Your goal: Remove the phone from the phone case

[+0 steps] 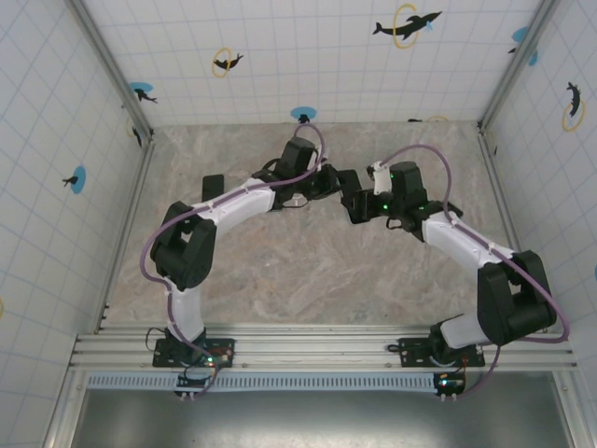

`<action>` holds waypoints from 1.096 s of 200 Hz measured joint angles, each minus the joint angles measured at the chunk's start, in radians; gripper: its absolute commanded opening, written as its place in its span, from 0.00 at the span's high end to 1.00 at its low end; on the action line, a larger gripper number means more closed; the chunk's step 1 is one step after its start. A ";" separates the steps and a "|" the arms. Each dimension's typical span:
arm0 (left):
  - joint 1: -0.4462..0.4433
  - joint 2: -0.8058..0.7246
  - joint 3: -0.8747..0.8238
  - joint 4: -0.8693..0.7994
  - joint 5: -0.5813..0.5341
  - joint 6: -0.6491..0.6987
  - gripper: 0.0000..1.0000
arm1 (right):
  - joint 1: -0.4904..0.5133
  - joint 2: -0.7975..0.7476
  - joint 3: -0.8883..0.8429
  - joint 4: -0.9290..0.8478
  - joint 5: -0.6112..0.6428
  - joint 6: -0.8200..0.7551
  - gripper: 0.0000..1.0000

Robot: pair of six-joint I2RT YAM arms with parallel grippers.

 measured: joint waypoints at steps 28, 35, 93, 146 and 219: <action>-0.002 -0.001 0.002 0.005 0.018 0.003 0.93 | 0.003 -0.003 0.000 -0.012 -0.006 0.013 0.59; -0.002 -0.001 0.002 0.008 0.023 0.002 0.95 | 0.003 -0.006 0.000 -0.016 -0.005 0.016 0.57; -0.009 -0.017 0.001 0.010 0.026 -0.004 0.99 | 0.003 -0.062 -0.057 0.038 -0.006 0.046 0.16; 0.013 -0.021 0.001 0.024 0.014 -0.032 1.00 | 0.006 -0.170 -0.129 0.138 -0.018 0.116 0.11; 0.064 -0.102 -0.040 0.201 0.015 -0.197 0.95 | -0.018 -0.317 -0.311 0.433 -0.045 0.462 0.26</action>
